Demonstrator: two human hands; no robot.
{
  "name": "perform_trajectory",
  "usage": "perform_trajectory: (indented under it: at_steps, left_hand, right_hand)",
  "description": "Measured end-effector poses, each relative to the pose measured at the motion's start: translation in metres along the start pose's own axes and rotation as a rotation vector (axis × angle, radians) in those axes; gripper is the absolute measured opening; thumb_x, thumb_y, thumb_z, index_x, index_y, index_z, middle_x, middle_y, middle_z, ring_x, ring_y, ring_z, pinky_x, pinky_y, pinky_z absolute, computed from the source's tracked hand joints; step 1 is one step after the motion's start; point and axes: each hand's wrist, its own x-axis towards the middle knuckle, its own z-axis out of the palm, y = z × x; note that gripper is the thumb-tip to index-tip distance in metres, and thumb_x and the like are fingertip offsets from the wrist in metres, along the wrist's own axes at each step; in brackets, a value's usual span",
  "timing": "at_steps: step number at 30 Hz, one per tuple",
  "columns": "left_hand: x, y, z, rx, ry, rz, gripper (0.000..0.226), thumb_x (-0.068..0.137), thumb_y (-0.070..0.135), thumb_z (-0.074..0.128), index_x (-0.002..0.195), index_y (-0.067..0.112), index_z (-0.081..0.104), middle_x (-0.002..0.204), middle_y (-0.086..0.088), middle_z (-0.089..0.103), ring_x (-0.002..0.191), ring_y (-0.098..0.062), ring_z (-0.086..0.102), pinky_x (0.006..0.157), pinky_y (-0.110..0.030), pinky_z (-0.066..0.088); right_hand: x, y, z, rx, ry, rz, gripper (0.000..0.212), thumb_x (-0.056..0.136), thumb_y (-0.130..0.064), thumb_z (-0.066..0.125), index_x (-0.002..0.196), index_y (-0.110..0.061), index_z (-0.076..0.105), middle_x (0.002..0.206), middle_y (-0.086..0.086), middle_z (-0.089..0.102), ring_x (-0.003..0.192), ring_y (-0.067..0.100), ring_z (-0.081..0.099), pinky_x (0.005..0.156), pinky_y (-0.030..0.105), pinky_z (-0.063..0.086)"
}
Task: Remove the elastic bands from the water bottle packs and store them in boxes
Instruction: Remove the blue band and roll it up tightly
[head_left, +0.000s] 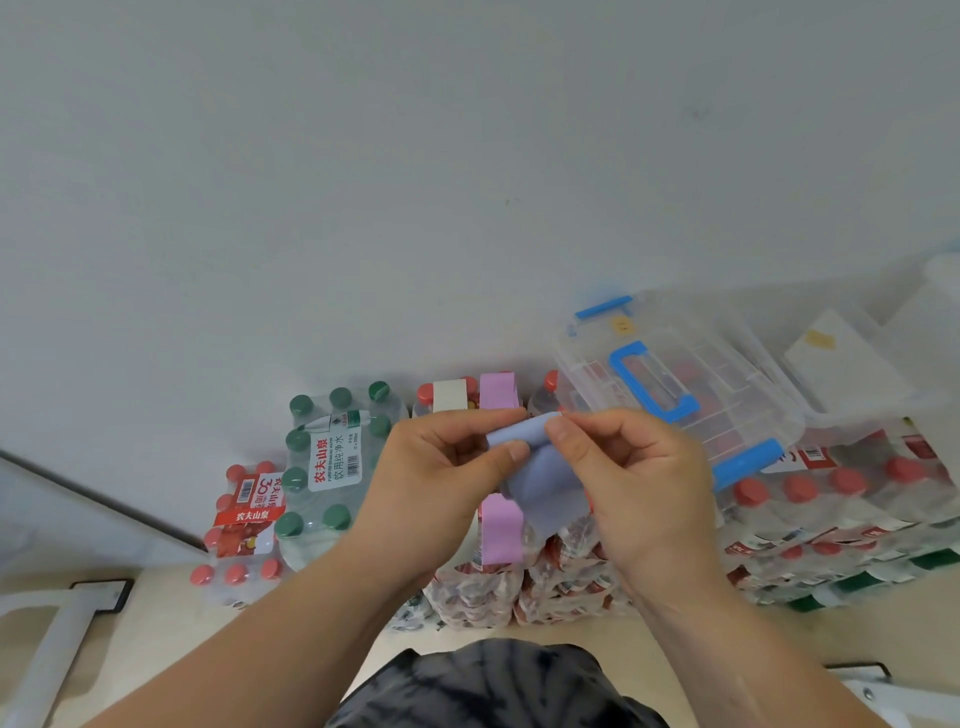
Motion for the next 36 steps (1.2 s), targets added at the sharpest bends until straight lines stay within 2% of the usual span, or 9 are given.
perform_trajectory:
  at_steps: [3, 8, 13, 16, 20, 23, 30, 33, 36]
  left_hand:
    - [0.002, 0.001, -0.001, 0.018, -0.009, 0.018, 0.032, 0.088, 0.010, 0.071, 0.099, 0.039, 0.080, 0.098, 0.006, 0.080, 0.093, -0.016, 0.075, 0.078, -0.026, 0.059]
    - [0.004, 0.004, -0.009, -0.033, -0.030, 0.029, 0.027, 0.083, 0.009, 0.072, 0.102, 0.027, 0.081, 0.102, 0.000, 0.079, 0.099, -0.019, 0.074, 0.084, -0.030, 0.060]
    - [0.009, 0.003, -0.011, -0.127, 0.044, 0.007, 0.024, 0.078, 0.010, 0.074, 0.095, 0.025, 0.082, 0.095, -0.005, 0.080, 0.087, -0.014, 0.074, 0.071, -0.021, 0.055]
    - [0.012, 0.001, -0.008, -0.122, 0.054, -0.016, 0.021, 0.080, 0.016, 0.073, 0.097, 0.026, 0.081, 0.095, -0.007, 0.079, 0.088, -0.019, 0.074, 0.072, -0.028, 0.057]
    - [0.011, -0.001, -0.008, -0.118, -0.002, -0.048, 0.020, 0.084, 0.019, 0.071, 0.101, 0.025, 0.081, 0.101, -0.011, 0.078, 0.095, -0.032, 0.073, 0.080, -0.043, 0.061]
    - [0.011, 0.003, -0.008, -0.160, -0.041, -0.094, 0.020, 0.086, 0.018, 0.068, 0.098, 0.025, 0.082, 0.099, -0.010, 0.079, 0.088, -0.021, 0.074, 0.072, -0.032, 0.060]
    - [0.015, 0.005, -0.009, -0.210, -0.056, -0.158, 0.024, 0.086, 0.020, 0.073, 0.107, 0.011, 0.079, 0.111, -0.023, 0.074, 0.102, -0.038, 0.070, 0.091, -0.052, 0.055]
    - [0.013, 0.007, -0.007, -0.252, -0.029, -0.137, 0.036, 0.083, 0.021, 0.068, 0.114, 0.003, 0.074, 0.111, -0.021, 0.074, 0.107, -0.042, 0.069, 0.091, -0.052, 0.056]
    - [0.013, 0.009, -0.003, -0.302, -0.009, -0.111, 0.032, 0.081, 0.021, 0.069, 0.108, 0.005, 0.077, 0.109, -0.019, 0.076, 0.101, -0.034, 0.072, 0.088, -0.046, 0.058]
  right_hand:
    - [-0.005, -0.001, 0.002, -0.005, -0.004, -0.018, 0.013, 0.073, -0.054, 0.072, 0.084, -0.053, 0.077, 0.080, -0.020, 0.077, 0.075, 0.002, 0.071, 0.065, 0.016, 0.056]
    - [-0.007, -0.005, 0.006, 0.040, -0.038, 0.003, 0.009, 0.073, -0.047, 0.074, 0.081, -0.045, 0.078, 0.081, -0.023, 0.077, 0.075, -0.004, 0.070, 0.064, 0.010, 0.052]
    - [-0.003, 0.001, 0.002, 0.074, -0.137, 0.030, 0.034, 0.089, -0.008, 0.077, 0.102, -0.039, 0.075, 0.079, -0.008, 0.077, 0.078, 0.006, 0.073, 0.073, 0.020, 0.059]
    - [-0.001, 0.006, 0.000, 0.092, -0.204, 0.106, 0.046, 0.091, -0.003, 0.073, 0.120, -0.038, 0.068, 0.072, -0.001, 0.073, 0.077, 0.015, 0.071, 0.080, 0.031, 0.062]
    - [0.006, 0.007, -0.010, 0.107, -0.259, 0.147, 0.051, 0.089, -0.002, 0.075, 0.126, -0.035, 0.066, 0.066, -0.008, 0.069, 0.071, 0.004, 0.067, 0.075, 0.020, 0.057]
    - [0.009, 0.006, -0.012, 0.055, -0.260, 0.152, 0.047, 0.086, -0.004, 0.078, 0.120, -0.035, 0.068, 0.066, -0.008, 0.070, 0.070, 0.005, 0.067, 0.076, 0.027, 0.059]
    - [0.010, 0.001, -0.011, 0.124, -0.257, 0.175, 0.042, 0.082, 0.000, 0.080, 0.115, -0.024, 0.072, 0.066, -0.003, 0.071, 0.070, 0.009, 0.068, 0.078, 0.024, 0.060]
    - [0.011, -0.003, -0.010, 0.121, -0.213, 0.174, 0.030, 0.072, -0.017, 0.088, 0.098, -0.022, 0.073, 0.072, 0.004, 0.075, 0.072, 0.016, 0.072, 0.070, 0.032, 0.062]
    - [0.009, -0.005, -0.008, 0.139, -0.180, 0.139, 0.023, 0.060, -0.037, 0.085, 0.072, -0.026, 0.069, 0.067, -0.002, 0.070, 0.064, 0.012, 0.065, 0.056, 0.022, 0.052]
